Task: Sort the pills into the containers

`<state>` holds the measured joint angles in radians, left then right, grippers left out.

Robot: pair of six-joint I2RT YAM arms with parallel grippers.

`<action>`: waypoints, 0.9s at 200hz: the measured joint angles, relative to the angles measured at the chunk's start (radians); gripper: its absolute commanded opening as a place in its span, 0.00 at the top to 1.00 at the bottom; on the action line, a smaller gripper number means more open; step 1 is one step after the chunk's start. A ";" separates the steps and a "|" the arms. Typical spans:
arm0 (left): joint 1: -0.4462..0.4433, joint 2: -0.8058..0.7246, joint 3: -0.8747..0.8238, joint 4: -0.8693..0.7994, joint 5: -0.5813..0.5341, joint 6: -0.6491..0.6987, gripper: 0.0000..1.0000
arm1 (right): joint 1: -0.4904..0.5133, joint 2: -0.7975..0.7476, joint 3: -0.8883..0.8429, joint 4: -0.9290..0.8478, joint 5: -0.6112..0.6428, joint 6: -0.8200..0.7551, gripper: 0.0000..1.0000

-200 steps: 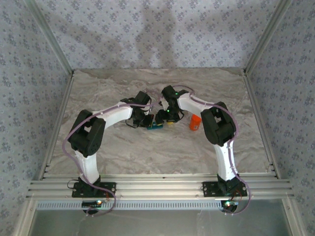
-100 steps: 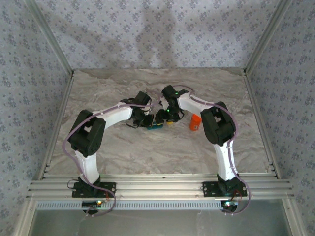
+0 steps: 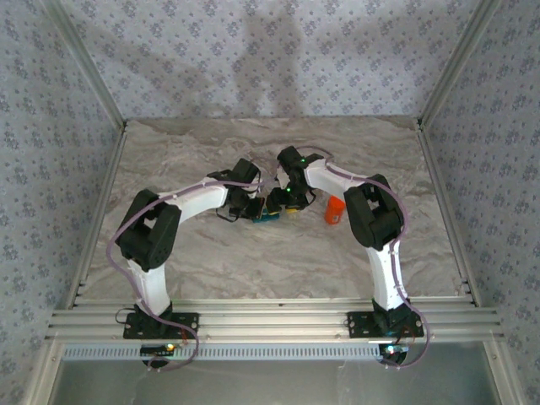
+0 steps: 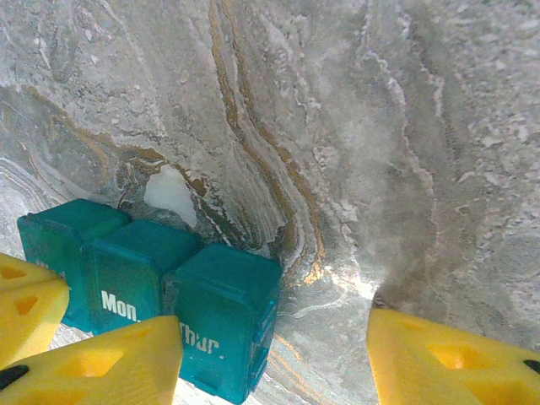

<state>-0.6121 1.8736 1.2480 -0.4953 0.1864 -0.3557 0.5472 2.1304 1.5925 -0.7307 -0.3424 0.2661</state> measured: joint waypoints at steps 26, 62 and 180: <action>-0.010 -0.006 -0.004 0.002 -0.018 0.006 1.00 | -0.003 0.000 0.000 0.000 -0.003 0.000 0.39; -0.021 -0.010 -0.007 0.002 -0.041 0.007 1.00 | -0.005 0.000 0.000 0.001 -0.004 0.000 0.39; -0.026 -0.015 -0.008 -0.010 -0.045 0.014 1.00 | -0.006 0.000 0.000 0.001 -0.006 0.000 0.40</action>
<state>-0.6380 1.8584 1.2400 -0.5049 0.1413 -0.3412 0.5407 2.1304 1.5921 -0.7296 -0.3489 0.2665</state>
